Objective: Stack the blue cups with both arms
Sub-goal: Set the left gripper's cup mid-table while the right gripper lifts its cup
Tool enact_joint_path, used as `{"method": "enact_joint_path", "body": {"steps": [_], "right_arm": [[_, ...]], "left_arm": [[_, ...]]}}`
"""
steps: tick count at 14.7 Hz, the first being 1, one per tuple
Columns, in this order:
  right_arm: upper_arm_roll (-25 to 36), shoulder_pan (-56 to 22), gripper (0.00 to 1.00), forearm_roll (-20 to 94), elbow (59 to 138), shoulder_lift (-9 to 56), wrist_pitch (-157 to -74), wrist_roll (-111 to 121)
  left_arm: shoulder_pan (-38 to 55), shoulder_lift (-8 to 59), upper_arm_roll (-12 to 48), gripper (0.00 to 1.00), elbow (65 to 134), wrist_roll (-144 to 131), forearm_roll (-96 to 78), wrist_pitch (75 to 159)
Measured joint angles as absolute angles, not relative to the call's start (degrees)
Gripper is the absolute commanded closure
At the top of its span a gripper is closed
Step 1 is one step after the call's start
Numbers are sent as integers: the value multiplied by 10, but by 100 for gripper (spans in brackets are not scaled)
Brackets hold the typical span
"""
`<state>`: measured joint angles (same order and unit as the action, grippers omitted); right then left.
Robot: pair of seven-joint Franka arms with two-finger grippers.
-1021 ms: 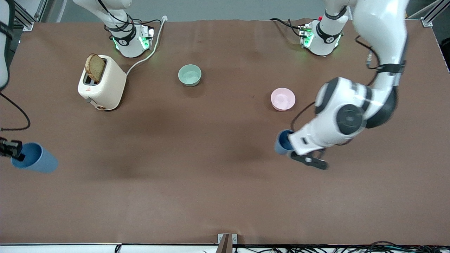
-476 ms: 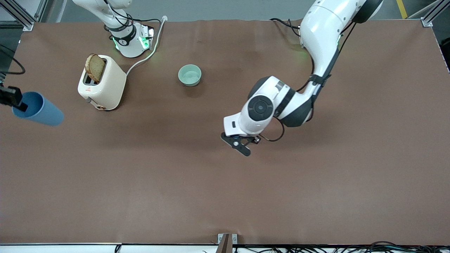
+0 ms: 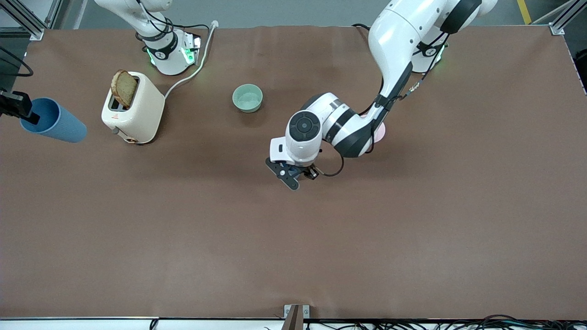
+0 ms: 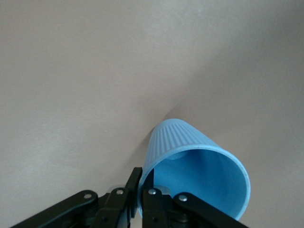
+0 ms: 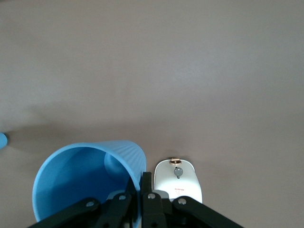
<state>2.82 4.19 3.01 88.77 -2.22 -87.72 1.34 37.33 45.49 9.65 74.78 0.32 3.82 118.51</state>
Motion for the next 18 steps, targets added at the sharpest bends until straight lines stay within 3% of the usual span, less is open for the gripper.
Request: {"method": "enact_joint_path", "body": {"steps": [3, 4, 5, 6, 10, 14, 18], "right_arm": [[28, 42, 100, 30, 870, -22, -862, 13], [28, 42, 100, 30, 866, -21, -858, 13], [28, 42, 100, 30, 865, -20, -854, 13], [28, 42, 100, 30, 865, -19, -849, 13], [29, 42, 100, 30, 865, -15, -844, 13], [28, 42, 100, 30, 865, -15, -846, 13], [5, 42, 100, 31, 865, -15, -863, 11]], "left_arm": [[383, 468, 96, 95, 745, 3, 39, 1186], [385, 469, 96, 72, 744, 3, 39, 1186], [386, 469, 96, 17, 744, 3, 40, 1186], [387, 469, 96, 0, 744, 3, 39, 1186], [387, 461, 96, 0, 729, 3, 40, 1185], [374, 391, 84, 0, 713, 2, 40, 1125], [262, 314, 76, 0, 713, 7, 45, 1076]]}}
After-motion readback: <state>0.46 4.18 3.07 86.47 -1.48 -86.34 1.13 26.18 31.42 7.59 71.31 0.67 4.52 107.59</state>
